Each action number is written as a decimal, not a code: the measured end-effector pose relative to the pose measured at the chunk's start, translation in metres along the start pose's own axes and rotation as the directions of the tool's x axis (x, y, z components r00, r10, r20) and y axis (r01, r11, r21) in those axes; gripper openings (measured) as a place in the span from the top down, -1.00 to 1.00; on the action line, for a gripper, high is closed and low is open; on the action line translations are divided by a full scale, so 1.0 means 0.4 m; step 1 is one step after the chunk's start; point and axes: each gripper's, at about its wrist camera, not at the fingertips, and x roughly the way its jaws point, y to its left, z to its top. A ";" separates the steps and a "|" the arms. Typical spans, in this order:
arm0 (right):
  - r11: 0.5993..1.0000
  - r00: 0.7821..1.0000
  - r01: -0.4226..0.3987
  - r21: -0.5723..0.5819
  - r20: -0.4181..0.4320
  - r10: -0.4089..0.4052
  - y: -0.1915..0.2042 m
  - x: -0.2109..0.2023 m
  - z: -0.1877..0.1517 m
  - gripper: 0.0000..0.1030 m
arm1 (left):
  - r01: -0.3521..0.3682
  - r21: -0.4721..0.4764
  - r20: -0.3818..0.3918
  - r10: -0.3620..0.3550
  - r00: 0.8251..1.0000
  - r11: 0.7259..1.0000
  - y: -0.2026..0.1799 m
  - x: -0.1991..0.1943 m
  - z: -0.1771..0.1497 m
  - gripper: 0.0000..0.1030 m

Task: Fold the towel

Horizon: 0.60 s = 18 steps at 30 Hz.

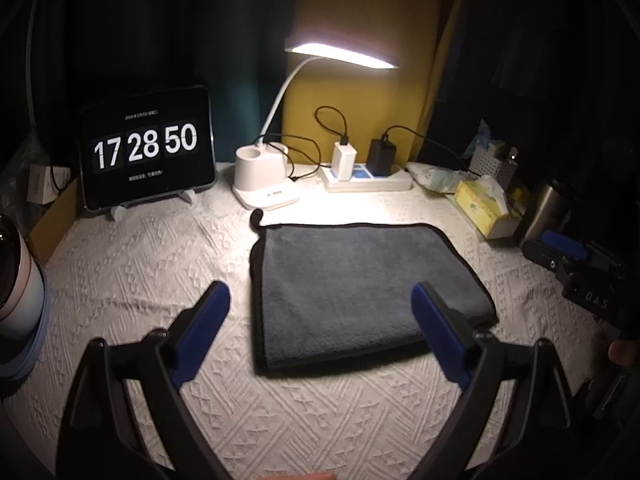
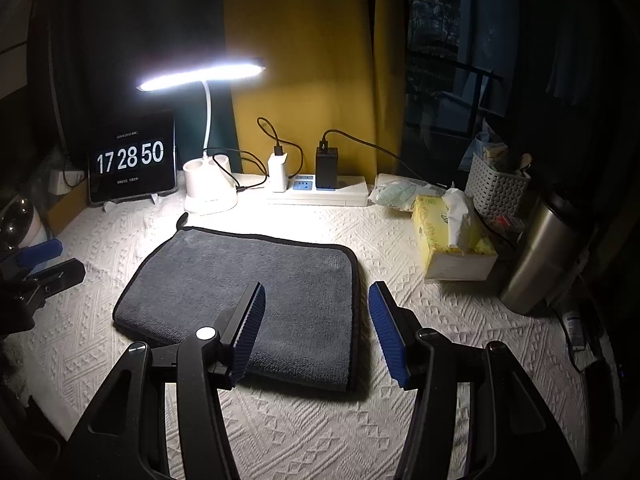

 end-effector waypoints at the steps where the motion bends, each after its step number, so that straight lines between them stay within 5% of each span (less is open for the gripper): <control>1: 1.000 1.000 0.000 0.000 0.002 0.000 0.001 -0.005 -0.002 -0.11 | 0.001 0.001 0.001 -0.001 1.000 1.000 -0.002 -0.005 -0.002 -0.81; 18: 1.000 0.999 0.008 -0.011 0.032 -0.008 0.034 -0.111 -0.049 -0.11 | 0.032 0.007 0.040 -0.032 0.999 0.999 -0.021 -0.101 -0.054 -0.81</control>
